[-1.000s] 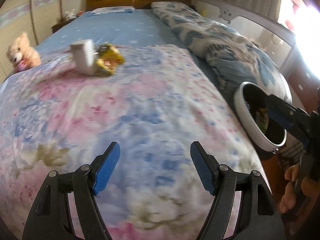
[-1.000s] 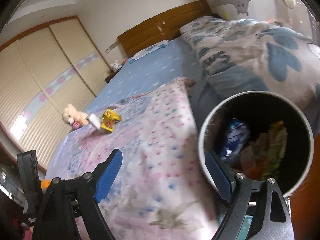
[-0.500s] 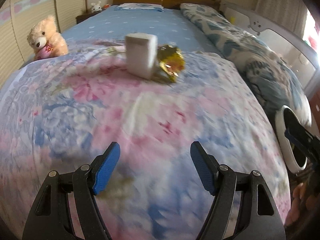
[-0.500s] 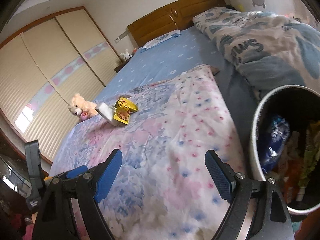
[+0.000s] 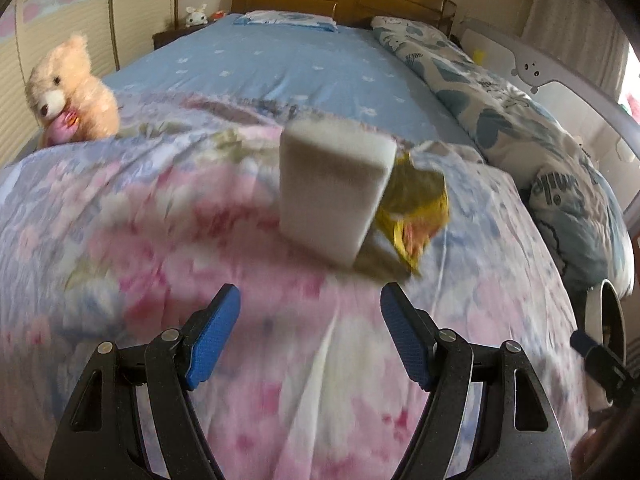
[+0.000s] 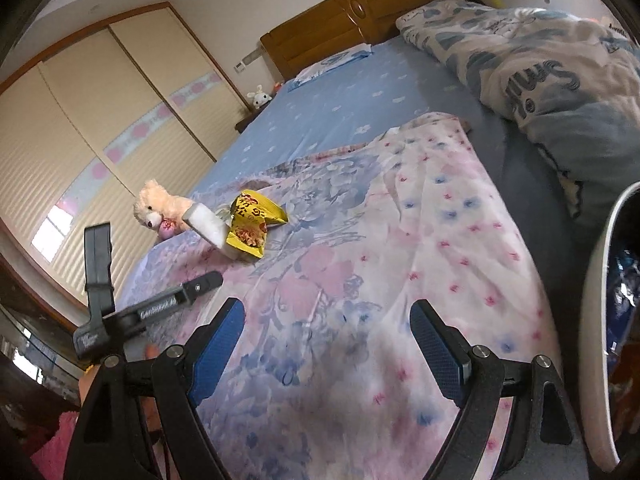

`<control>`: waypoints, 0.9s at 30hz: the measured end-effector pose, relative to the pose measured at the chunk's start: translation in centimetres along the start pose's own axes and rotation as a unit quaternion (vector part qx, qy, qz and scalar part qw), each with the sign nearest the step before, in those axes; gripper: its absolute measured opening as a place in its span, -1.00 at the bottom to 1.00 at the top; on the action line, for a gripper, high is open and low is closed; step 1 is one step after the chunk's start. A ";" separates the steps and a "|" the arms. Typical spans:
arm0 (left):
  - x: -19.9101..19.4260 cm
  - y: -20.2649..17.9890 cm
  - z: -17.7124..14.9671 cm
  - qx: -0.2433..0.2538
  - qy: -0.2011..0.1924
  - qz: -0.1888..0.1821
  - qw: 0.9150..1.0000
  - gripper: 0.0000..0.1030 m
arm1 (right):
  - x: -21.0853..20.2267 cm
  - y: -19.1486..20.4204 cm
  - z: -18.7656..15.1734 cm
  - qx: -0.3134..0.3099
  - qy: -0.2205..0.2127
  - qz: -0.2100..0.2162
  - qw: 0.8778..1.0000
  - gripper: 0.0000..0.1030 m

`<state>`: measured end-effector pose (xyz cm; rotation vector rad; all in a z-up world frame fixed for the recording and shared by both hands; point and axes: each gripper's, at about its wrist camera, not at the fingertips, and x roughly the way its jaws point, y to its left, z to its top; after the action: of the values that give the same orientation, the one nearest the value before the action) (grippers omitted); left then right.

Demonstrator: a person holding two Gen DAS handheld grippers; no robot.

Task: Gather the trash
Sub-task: 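Grasp the white box with the left tool while the right approaches the yellow wrapper, then grasp the yellow snack wrapper with the right tool and lift it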

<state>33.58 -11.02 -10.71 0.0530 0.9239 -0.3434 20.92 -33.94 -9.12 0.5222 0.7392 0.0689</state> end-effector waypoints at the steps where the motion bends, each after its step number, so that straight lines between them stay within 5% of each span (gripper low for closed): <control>1: 0.3 -0.1 0.4 0.002 -0.004 0.000 1.000 0.44 | 0.2 0.0 0.1 0.001 0.000 -0.001 1.000 0.67; 5: 1.1 -0.2 1.4 0.004 -0.011 -0.009 1.000 0.30 | 1.2 -0.1 0.5 0.008 0.005 0.001 1.000 0.67; 9: 1.8 0.0 1.8 0.004 -0.003 -0.040 0.999 -0.61 | 1.9 0.0 0.9 0.008 0.006 0.003 1.000 0.66; 15: 0.4 -0.1 0.7 0.011 -0.014 -0.033 0.999 -0.81 | 3.7 1.2 1.5 0.004 0.009 0.013 1.000 0.65; 27: -5.7 2.6 -6.3 -0.052 -0.013 -0.041 0.998 -0.81 | 10.3 6.2 4.0 -0.012 0.025 0.044 0.999 0.56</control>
<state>26.39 -5.89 -10.31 -0.0843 0.9182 -0.3715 31.98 -27.84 -10.14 0.5311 0.7638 0.1745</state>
